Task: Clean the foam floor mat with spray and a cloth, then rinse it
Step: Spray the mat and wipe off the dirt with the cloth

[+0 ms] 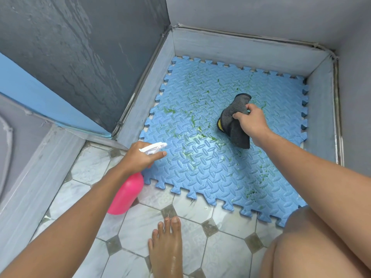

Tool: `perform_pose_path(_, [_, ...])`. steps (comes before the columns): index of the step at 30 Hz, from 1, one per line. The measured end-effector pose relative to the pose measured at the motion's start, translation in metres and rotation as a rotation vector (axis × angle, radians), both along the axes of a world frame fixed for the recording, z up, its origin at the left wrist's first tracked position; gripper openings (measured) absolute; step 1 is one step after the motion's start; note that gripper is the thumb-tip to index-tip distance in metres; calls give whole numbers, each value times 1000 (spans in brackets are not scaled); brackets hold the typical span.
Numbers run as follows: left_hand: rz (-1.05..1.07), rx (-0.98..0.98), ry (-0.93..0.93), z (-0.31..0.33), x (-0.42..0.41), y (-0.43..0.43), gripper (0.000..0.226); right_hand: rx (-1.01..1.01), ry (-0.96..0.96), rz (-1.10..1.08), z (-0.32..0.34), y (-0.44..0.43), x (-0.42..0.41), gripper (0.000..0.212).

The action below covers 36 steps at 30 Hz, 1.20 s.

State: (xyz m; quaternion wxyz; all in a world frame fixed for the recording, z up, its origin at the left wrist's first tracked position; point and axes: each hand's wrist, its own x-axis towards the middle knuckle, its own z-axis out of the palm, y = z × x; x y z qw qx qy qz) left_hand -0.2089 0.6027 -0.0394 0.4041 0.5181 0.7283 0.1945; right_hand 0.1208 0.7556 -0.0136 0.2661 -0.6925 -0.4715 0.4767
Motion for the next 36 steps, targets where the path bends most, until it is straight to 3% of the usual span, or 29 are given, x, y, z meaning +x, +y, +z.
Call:
perform_pose_path(5, [82, 71, 77, 5, -2, 7, 41, 15, -22, -6, 0, 0, 1, 23])
perform_pose_path(12, [257, 28, 186, -5, -11, 1, 67, 35, -65, 32, -3, 1, 0, 19])
perform_pose_path(19, [287, 53, 259, -1, -11, 3, 68, 42, -96, 77, -9, -1, -5, 22])
perform_pose_path(23, [176, 33, 191, -3, -13, 3, 70, 49, -100, 99, -8, 0, -6, 23])
perform_pose_path(29, [86, -92, 0, -3, -9, -6, 55, 120, -95, 99, -9, 0, -6, 22])
perform_pose_path(36, [-162, -229, -35, 2, -23, -11, 44, 213, -125, 161, -15, -4, -14, 22])
